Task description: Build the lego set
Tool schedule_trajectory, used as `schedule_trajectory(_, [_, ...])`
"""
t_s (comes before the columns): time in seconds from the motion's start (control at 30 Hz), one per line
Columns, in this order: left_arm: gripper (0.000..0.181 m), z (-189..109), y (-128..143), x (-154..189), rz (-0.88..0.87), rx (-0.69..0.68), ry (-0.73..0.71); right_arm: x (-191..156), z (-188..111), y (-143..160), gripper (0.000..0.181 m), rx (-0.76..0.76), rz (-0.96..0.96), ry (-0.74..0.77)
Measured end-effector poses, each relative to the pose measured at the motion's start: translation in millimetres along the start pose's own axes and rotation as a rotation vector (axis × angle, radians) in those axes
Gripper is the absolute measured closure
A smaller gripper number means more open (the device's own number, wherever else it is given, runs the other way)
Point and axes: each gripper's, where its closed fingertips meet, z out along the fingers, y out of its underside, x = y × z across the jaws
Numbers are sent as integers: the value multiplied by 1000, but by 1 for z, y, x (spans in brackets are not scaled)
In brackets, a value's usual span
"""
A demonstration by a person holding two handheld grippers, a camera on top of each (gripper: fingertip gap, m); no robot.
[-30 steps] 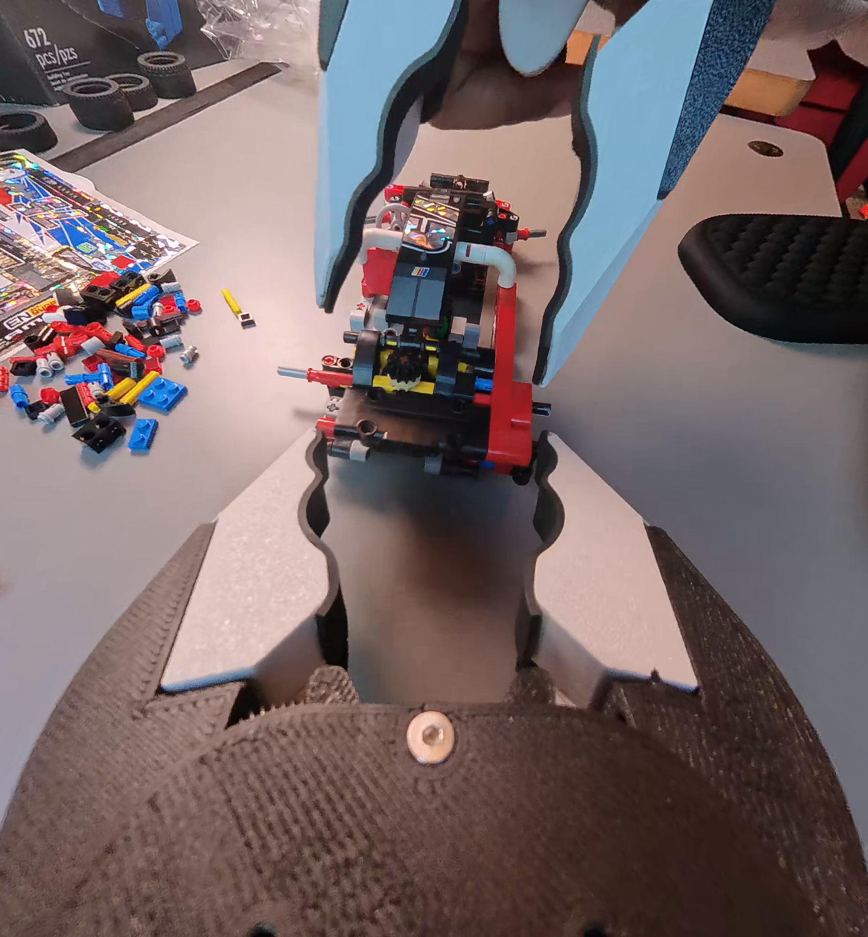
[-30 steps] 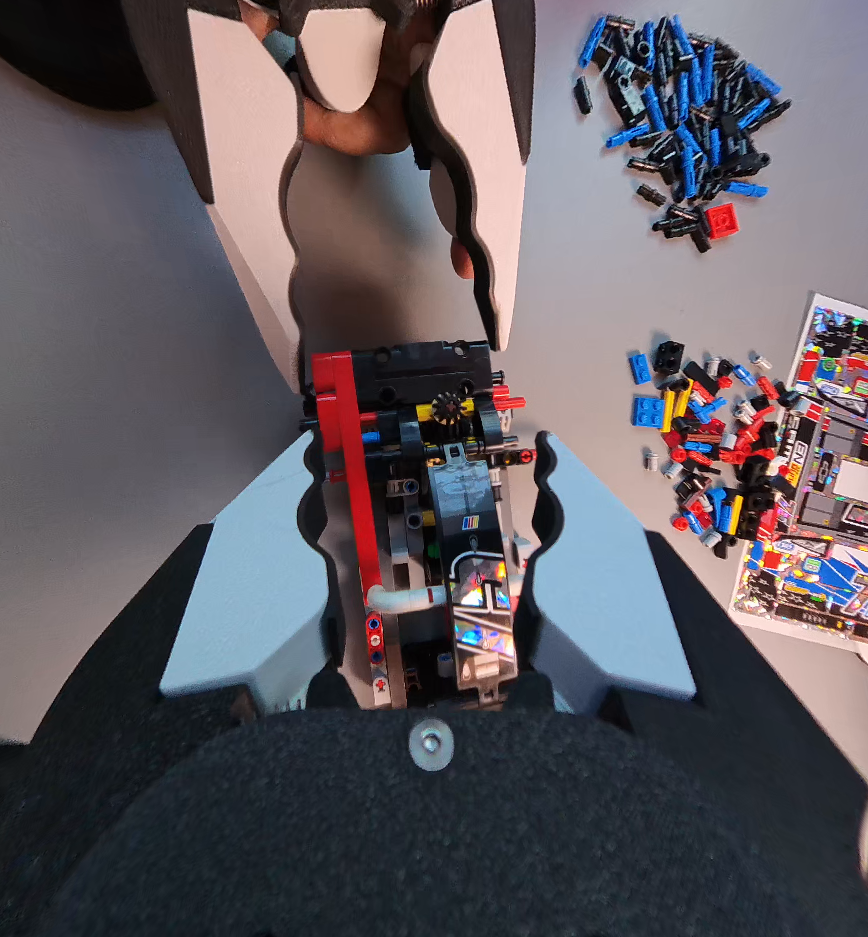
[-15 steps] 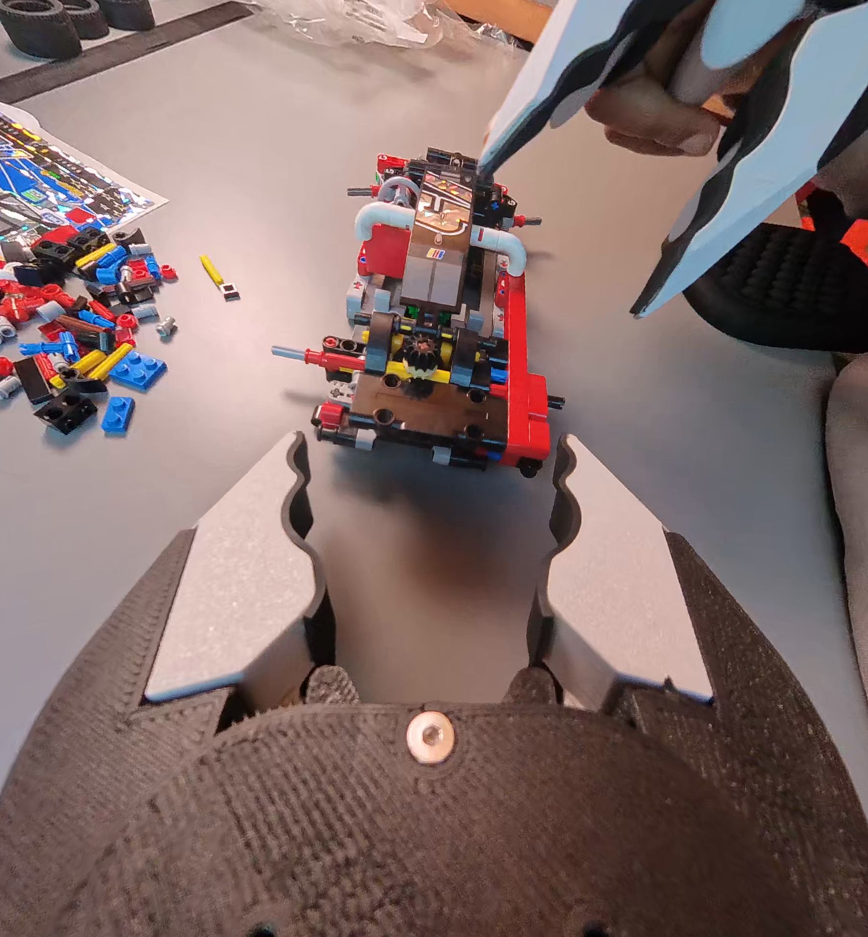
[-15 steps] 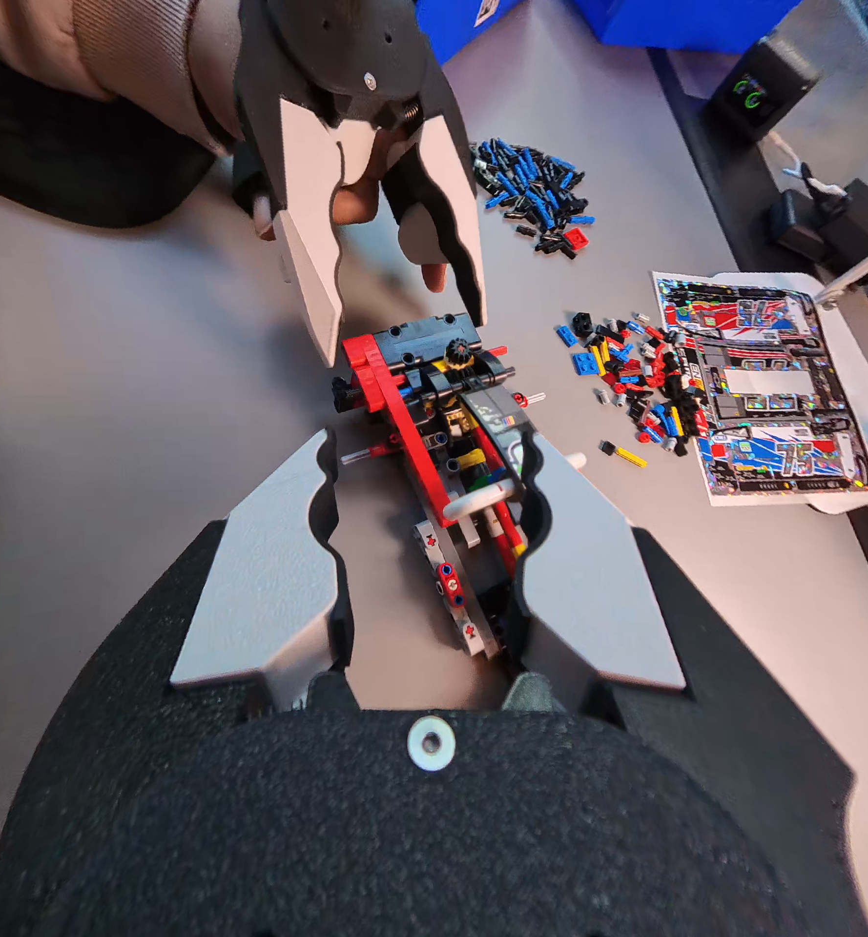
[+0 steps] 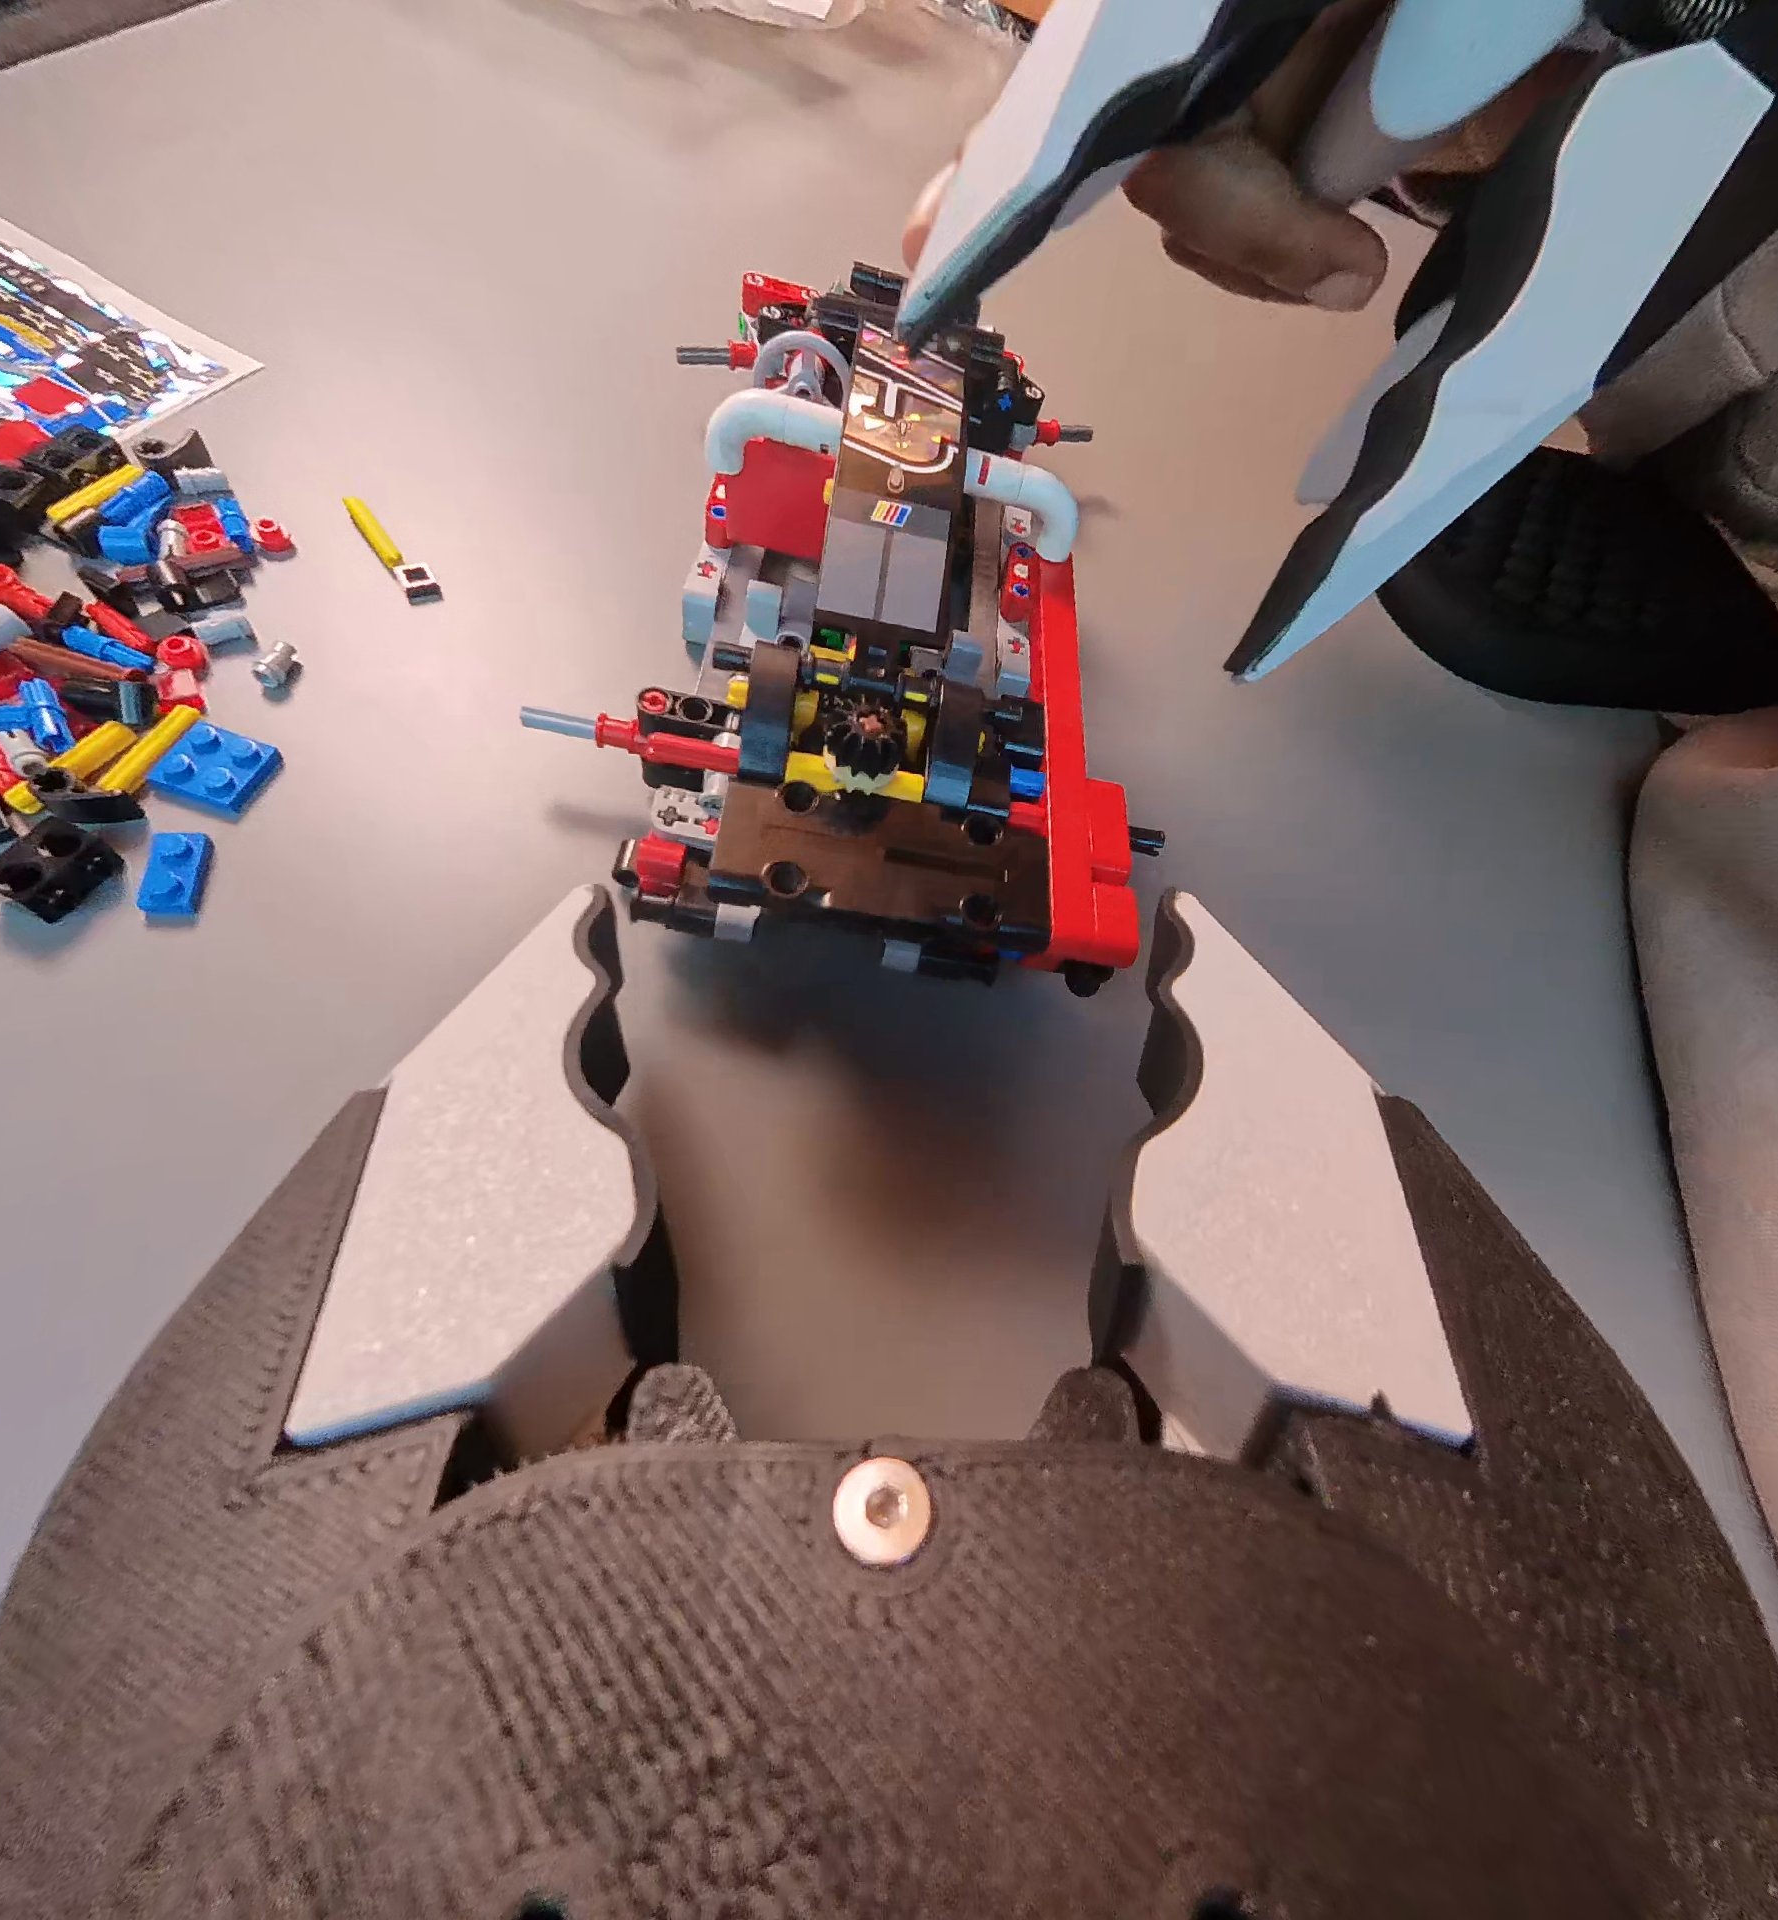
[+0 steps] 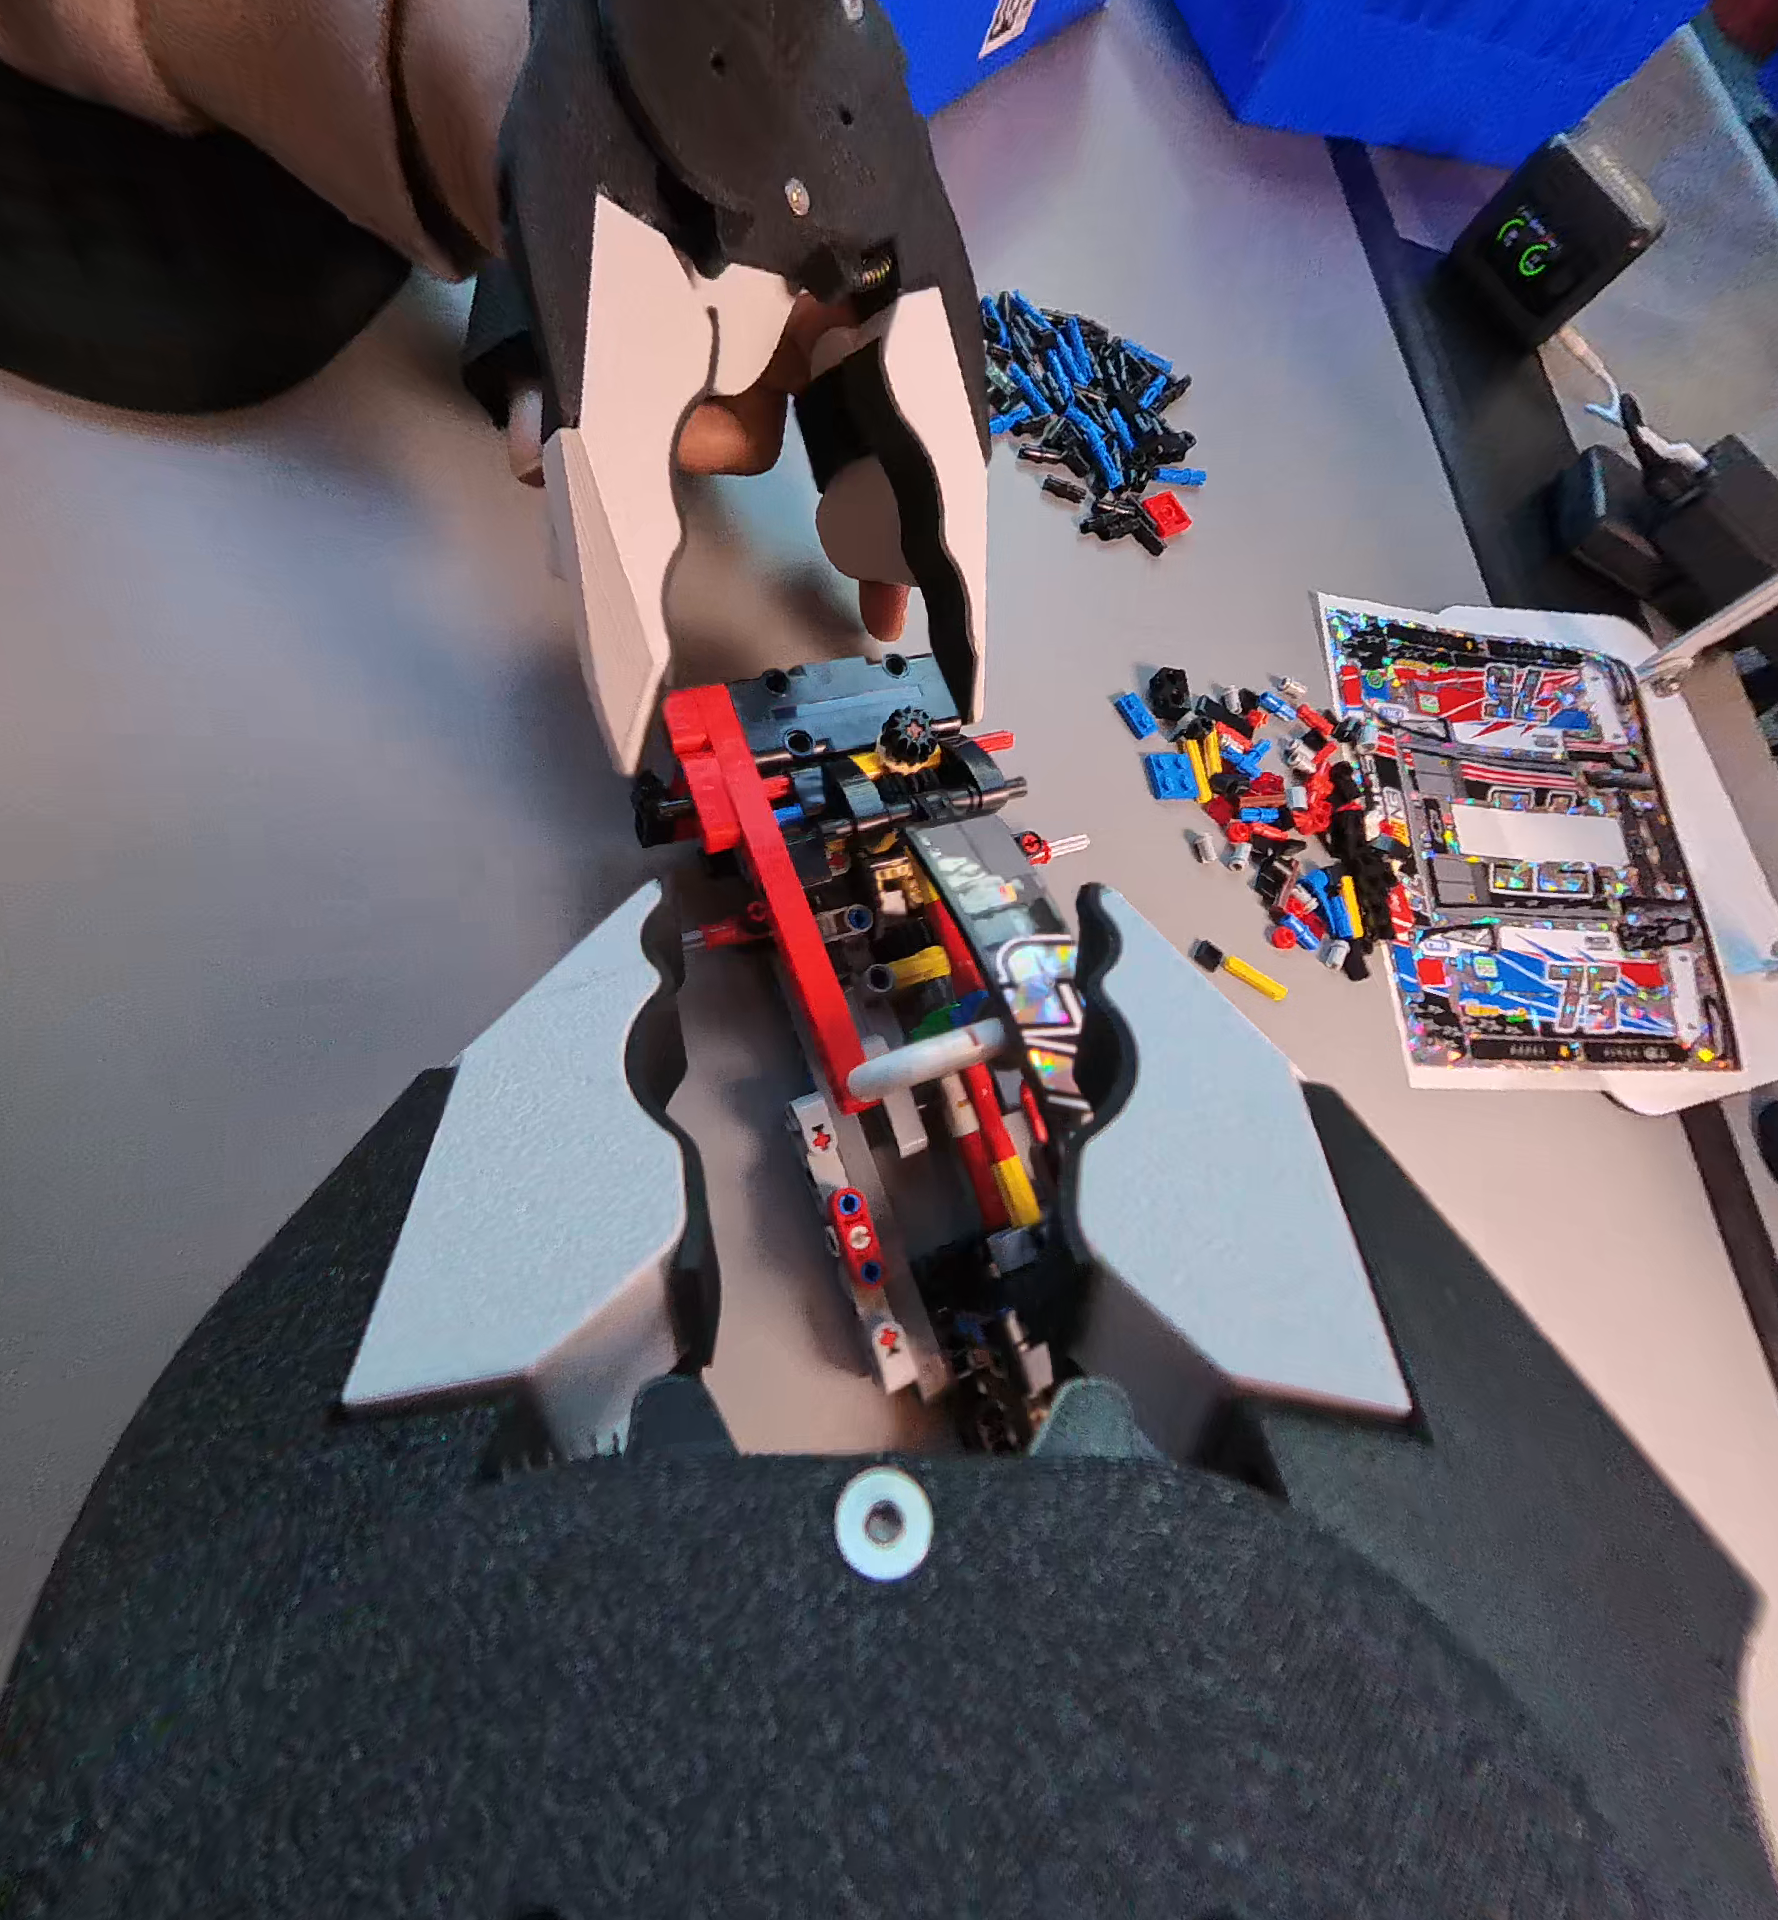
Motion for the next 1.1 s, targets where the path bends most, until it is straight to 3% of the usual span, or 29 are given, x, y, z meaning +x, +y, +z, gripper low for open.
schedule_trajectory(0.17, [66,8,4,-1,41,-66,76,4,14,3,98,-95,-56,-109])
schedule_trajectory(0.33, [77,15,2,2,81,-87,92,-2,29,10,92,-182,-94,-207])
schedule_trajectory(0.7, [82,17,1,4,87,-82,78,-1,51,25,93,-371,-160,-393])
schedule_trajectory(1.1, [81,19,-1,3,77,-62,27,-2,53,29,91,-399,-133,-503])
